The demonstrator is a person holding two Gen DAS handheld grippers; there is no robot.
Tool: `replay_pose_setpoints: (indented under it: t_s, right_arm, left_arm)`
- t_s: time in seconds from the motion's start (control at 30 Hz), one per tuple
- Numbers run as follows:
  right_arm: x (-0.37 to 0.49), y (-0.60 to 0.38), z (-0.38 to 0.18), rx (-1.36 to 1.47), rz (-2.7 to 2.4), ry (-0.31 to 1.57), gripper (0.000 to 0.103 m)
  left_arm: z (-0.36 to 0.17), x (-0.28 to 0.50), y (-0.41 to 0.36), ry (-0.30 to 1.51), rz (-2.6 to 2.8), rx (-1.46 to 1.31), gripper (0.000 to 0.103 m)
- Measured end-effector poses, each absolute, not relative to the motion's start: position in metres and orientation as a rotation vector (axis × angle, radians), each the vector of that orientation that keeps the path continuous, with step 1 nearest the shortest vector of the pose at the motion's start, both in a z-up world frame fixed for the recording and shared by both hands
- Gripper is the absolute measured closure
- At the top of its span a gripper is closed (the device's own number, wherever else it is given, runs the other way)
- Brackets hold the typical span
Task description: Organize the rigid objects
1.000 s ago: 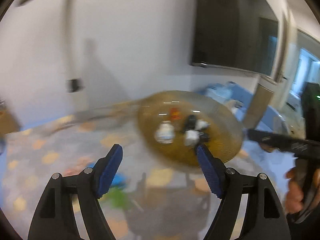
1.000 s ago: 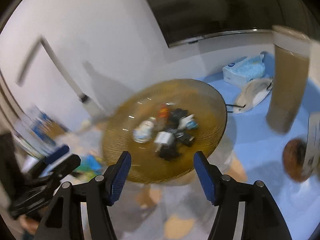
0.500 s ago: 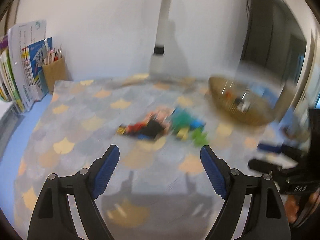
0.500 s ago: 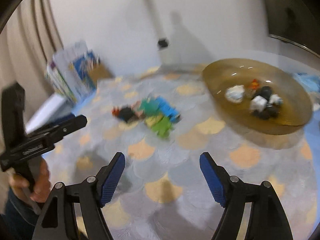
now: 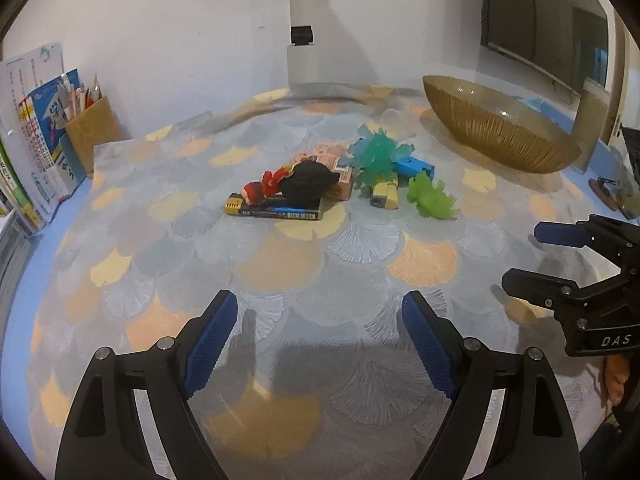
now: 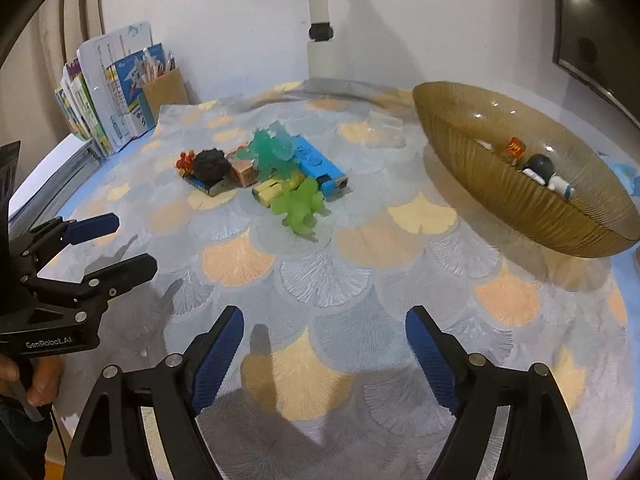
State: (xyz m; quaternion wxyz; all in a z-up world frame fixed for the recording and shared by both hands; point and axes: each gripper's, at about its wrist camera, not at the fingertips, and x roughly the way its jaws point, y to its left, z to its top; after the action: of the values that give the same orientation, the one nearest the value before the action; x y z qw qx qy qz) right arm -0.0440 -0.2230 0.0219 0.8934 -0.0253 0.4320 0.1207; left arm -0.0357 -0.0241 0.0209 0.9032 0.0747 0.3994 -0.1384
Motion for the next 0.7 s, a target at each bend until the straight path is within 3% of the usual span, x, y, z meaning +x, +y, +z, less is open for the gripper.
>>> replay_pose_setpoints:
  t_s: [0.7]
  right_arm:
    - [-0.0368, -0.2238, 0.0163, -0.041, 0.235, 0.934, 0.021]
  left_arm:
    - [0.0209, -0.0335, -0.0220, 0.830, -0.211, 0.173, 0.020]
